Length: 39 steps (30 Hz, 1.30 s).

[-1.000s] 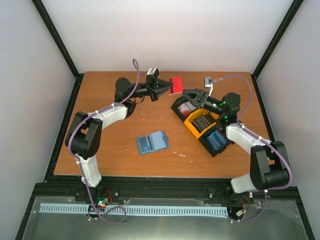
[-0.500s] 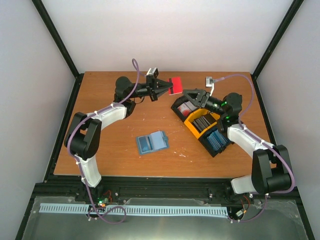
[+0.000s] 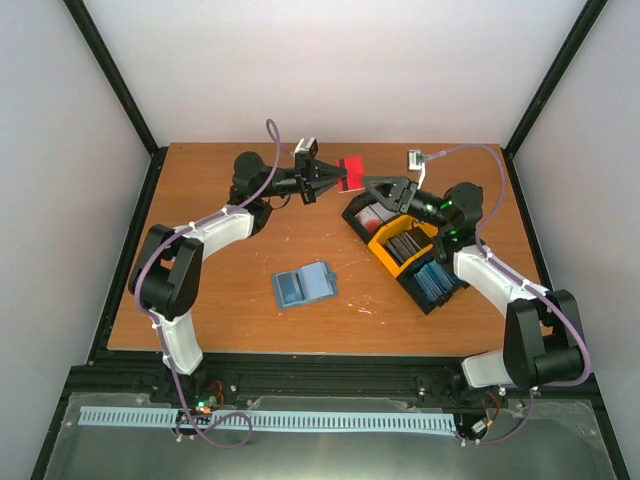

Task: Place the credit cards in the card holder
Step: Pick up the credit card from the storage box.

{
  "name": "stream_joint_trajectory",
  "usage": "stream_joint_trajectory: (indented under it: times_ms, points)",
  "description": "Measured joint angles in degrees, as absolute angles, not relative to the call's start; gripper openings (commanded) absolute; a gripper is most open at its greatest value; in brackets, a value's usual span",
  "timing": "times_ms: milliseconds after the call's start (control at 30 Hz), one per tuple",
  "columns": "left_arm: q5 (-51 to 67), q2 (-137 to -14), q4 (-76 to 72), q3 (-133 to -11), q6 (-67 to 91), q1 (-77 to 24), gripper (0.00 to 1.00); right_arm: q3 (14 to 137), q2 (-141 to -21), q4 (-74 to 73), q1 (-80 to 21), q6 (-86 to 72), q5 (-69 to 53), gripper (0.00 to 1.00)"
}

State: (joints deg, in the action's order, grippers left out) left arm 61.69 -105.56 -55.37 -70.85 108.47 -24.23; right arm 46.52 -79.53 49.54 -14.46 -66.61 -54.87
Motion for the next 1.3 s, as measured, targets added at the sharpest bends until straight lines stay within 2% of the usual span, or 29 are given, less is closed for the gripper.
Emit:
stream_joint_trajectory:
  times_ms: [267,633,967,1300]
  points:
    - [61.93,-105.56,-54.33,-70.85,107.57,-24.23,0.01,46.83,-79.90,47.77,-14.48,-66.17,-53.52,0.38]
    - [61.54,-105.56,-53.17,-70.85,107.15,-24.23,0.01,49.41,-75.42,27.66,-14.85,-56.73,-44.25,0.28]
    - [61.25,-105.56,-51.51,-70.85,104.44,-24.23,0.01,49.45,-75.24,19.81,-14.81,-55.70,-40.69,0.29]
    - [59.68,-105.62,-39.16,-72.95,92.73,-24.23,0.01,54.92,-76.14,8.34,-14.76,-51.77,-41.85,0.31]
